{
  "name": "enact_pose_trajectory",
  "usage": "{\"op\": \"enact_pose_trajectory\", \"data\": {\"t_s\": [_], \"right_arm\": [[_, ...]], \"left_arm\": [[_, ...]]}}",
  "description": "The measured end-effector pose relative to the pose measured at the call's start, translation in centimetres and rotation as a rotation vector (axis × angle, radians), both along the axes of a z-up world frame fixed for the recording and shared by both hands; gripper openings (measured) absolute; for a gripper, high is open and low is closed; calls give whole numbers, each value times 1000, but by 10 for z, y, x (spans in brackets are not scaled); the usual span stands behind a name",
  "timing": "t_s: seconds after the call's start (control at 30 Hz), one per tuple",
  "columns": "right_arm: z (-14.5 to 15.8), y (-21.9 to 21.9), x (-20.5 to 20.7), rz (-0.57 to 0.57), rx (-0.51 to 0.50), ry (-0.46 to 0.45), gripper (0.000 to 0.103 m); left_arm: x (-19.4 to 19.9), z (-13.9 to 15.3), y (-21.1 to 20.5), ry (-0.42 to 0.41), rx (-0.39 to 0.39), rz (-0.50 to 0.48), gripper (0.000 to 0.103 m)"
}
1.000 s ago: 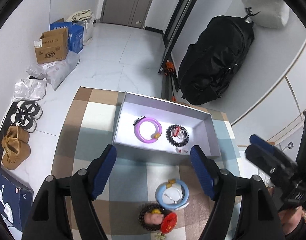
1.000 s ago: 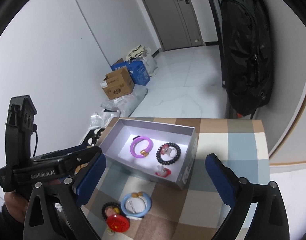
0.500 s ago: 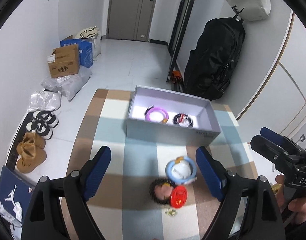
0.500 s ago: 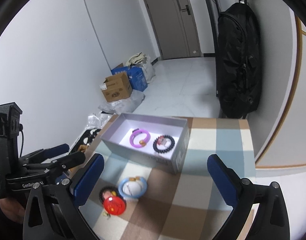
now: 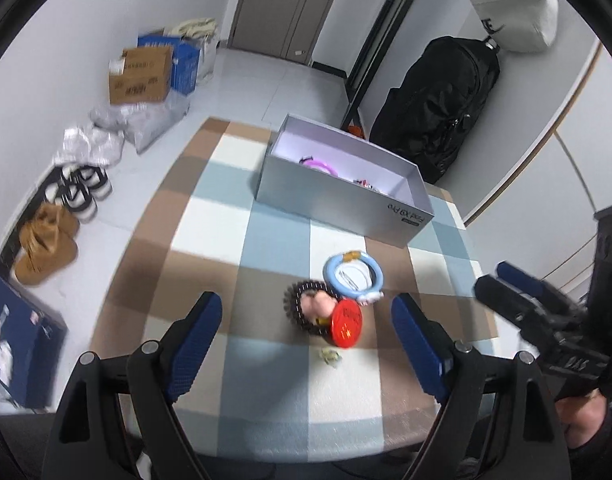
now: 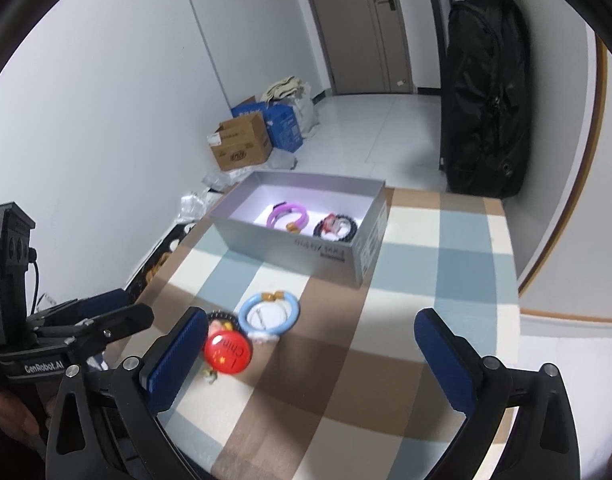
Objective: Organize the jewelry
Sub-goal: 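Withdraw both grippers from the box, then move the right gripper toward the red 'China' ball and beaded bracelet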
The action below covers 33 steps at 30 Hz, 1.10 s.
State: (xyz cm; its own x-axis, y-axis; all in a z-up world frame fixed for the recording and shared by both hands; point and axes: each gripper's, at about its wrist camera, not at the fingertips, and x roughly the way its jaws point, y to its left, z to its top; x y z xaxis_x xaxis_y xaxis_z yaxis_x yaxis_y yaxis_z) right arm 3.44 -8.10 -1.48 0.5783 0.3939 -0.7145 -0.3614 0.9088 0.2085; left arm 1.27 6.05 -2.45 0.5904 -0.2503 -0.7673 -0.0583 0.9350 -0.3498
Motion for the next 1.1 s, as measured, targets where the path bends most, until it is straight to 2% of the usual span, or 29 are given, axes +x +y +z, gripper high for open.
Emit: {"op": "enact_pose_trajectory", "data": {"t_s": [0.2,0.37,0.77,0.87,0.93,1.1], "right_arm": [[-17,16,-5,54,-40,56,103],[-31,35,-6,119,-57,106,102],[-55,63,1,174,-78,183,91],[-62,75,3,206,-90,204,85],[-65,83,4,220,-98,209,78],[-67,93,7,225,-117,202,72]], "left_arm": [[-6,-10,3,58,-45,6,83],[-9,-8,11,57,-71,22,83],[-12,-13,26,68,-110,36,83],[-12,-15,31,76,-113,48,83],[-12,-16,36,81,-128,59,83],[-11,-20,47,95,-160,90,83]]}}
